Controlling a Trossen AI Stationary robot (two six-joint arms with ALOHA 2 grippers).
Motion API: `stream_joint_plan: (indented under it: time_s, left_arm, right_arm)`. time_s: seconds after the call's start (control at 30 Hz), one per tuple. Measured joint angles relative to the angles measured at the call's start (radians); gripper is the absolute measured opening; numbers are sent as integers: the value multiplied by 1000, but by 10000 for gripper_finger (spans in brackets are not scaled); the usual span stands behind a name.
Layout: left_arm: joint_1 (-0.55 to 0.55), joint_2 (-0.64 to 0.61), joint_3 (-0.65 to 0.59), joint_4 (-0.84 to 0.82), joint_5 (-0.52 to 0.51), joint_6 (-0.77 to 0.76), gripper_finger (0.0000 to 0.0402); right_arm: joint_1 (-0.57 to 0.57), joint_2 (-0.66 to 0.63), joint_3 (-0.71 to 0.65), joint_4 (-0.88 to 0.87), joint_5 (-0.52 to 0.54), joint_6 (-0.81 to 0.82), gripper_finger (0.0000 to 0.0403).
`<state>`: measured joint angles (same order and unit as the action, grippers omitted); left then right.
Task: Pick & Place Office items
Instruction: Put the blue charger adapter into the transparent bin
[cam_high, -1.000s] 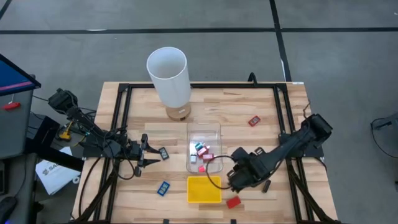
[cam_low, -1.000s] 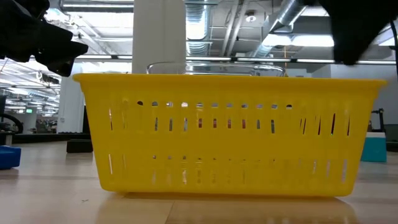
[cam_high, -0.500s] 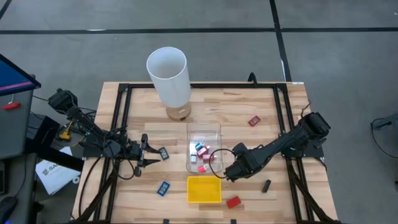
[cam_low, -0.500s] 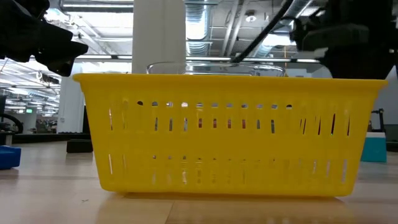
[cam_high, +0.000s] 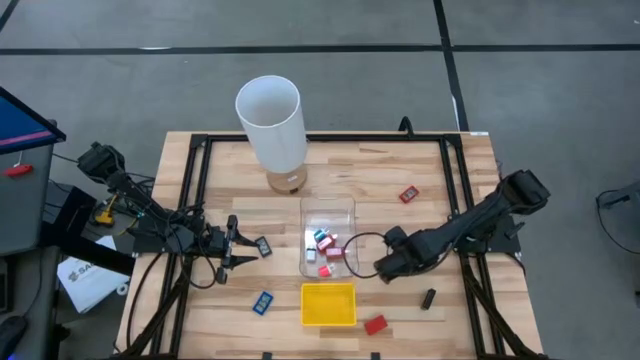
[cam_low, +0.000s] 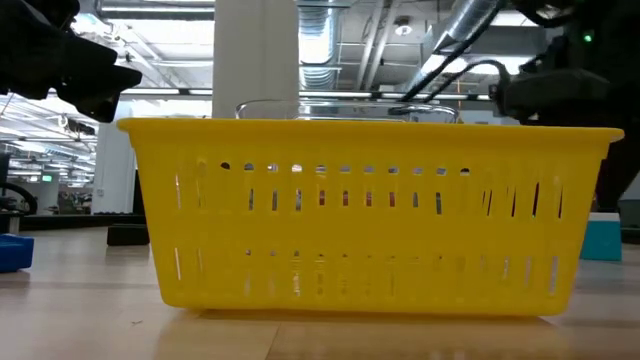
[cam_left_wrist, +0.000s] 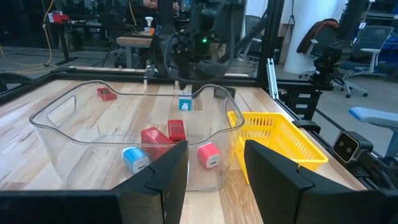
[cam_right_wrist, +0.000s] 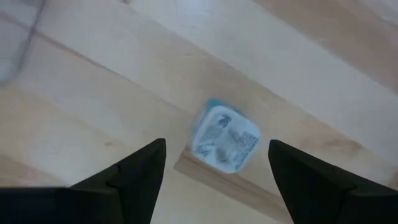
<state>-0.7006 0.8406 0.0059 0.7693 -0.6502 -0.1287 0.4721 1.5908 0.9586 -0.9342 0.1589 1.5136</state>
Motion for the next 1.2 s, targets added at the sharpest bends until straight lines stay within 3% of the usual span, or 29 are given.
stream_joint_plan:
  time_s: [0.23,0.5,0.63,0.8,1.2]
  left_arm:
    - [1,0,0,4,0,1,154]
    - [1,0,0,18,0,17,154]
    - [1,0,0,18,0,17,154]
    - [1,0,0,17,0,17,154]
    - [1,0,0,17,0,16,154]
  right_arm:
    - [-17,-60,-142,172,-30,32,277]
    - [-51,-32,-150,195,-55,0,271]
    - [-55,-33,-150,196,-57,-2,239]
    - [-56,-32,-149,194,-58,-3,160]
    - [-84,-34,-129,187,-39,-68,143]
